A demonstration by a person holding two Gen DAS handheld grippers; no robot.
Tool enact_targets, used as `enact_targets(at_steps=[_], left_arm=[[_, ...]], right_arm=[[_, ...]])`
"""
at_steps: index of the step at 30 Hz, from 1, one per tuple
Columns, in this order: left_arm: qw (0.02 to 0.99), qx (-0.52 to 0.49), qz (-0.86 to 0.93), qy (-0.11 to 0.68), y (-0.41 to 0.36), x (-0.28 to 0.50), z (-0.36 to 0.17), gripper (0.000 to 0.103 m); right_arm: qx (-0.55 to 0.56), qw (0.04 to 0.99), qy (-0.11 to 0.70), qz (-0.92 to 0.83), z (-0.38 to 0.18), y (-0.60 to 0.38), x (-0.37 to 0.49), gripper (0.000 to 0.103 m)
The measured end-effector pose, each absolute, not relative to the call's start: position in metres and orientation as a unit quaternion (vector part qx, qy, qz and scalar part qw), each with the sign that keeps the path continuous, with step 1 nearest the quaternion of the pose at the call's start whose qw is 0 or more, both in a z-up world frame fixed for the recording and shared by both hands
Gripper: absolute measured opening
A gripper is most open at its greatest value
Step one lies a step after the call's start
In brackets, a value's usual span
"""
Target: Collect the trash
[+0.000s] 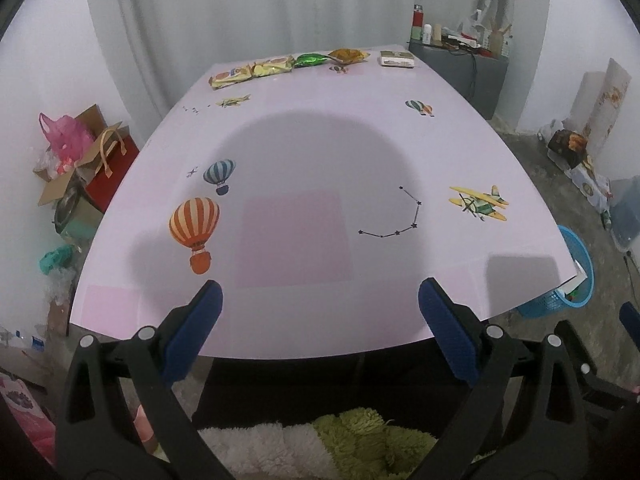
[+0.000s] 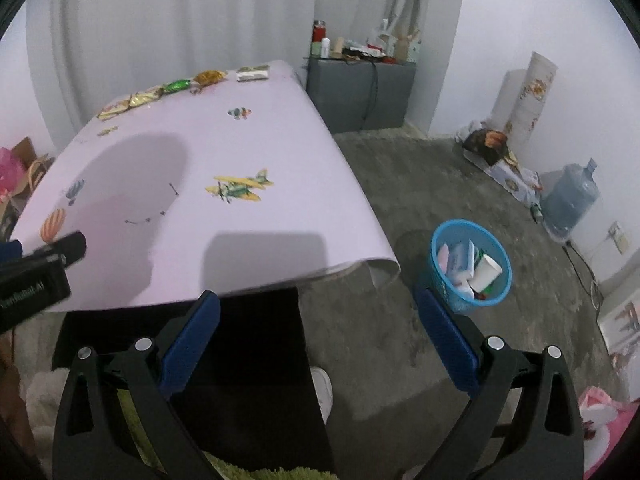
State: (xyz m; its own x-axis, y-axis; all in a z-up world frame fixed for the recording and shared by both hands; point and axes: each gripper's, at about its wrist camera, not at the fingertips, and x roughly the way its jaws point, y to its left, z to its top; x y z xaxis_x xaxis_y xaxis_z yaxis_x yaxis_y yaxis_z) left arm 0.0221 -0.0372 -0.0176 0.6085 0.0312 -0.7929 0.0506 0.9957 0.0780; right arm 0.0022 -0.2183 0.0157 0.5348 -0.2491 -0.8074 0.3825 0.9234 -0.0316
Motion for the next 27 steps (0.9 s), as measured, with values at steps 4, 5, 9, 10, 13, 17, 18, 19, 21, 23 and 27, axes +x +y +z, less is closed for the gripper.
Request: enact_targets(at_steps=[4,5,9,10,13,17,18,19,21,23,27], left_arm=[[0.893,0.058,-0.011,0.447,-0.047,0.019,-0.017,0.094],[0.893,0.061,-0.011,0.447,-0.049,0.018,-0.017,0.094],[0.895,0.065,-0.011,0.441,-0.051,0.015,-0.015,0.094],[0.896,0.066,-0.012,0.439,-0.052,0.014,-0.015,0.094],[0.895,0.070,-0.014,0.440,-0.054,0.013,-0.015,0.094],[0.894,0.079,-0.017,0.440,-0.059,0.011,-0.015,0.094],[0.894,0.080,-0.017,0.440,-0.060,0.011,-0.015,0.094],[0.895,0.080,-0.016,0.439,-0.060,0.011,-0.015,0.094],[0.895,0.081,-0.015,0.438,-0.060,0.011,-0.014,0.094],[0.895,0.083,-0.013,0.438,-0.061,0.011,-0.014,0.094],[0.895,0.086,-0.009,0.437,-0.061,0.012,-0.014,0.094]], right_arm=[[0.087,0.869,0.448,-0.193,0.011,-0.223,-0.002,0.097],[0.089,0.867,0.449,-0.195,0.010,-0.224,-0.003,0.097],[0.086,0.864,0.451,-0.205,0.008,-0.227,-0.007,0.097],[0.086,0.864,0.451,-0.206,0.008,-0.228,-0.007,0.097],[0.092,0.863,0.452,-0.207,0.008,-0.232,-0.008,0.097],[0.088,0.863,0.451,-0.208,0.008,-0.232,-0.008,0.097],[0.087,0.863,0.452,-0.209,0.008,-0.231,-0.008,0.097],[0.086,0.863,0.452,-0.210,0.008,-0.232,-0.009,0.097],[0.086,0.863,0.452,-0.211,0.007,-0.231,-0.008,0.097],[0.086,0.862,0.452,-0.212,0.008,-0.232,-0.008,0.097],[0.083,0.862,0.451,-0.216,0.008,-0.232,-0.008,0.097]])
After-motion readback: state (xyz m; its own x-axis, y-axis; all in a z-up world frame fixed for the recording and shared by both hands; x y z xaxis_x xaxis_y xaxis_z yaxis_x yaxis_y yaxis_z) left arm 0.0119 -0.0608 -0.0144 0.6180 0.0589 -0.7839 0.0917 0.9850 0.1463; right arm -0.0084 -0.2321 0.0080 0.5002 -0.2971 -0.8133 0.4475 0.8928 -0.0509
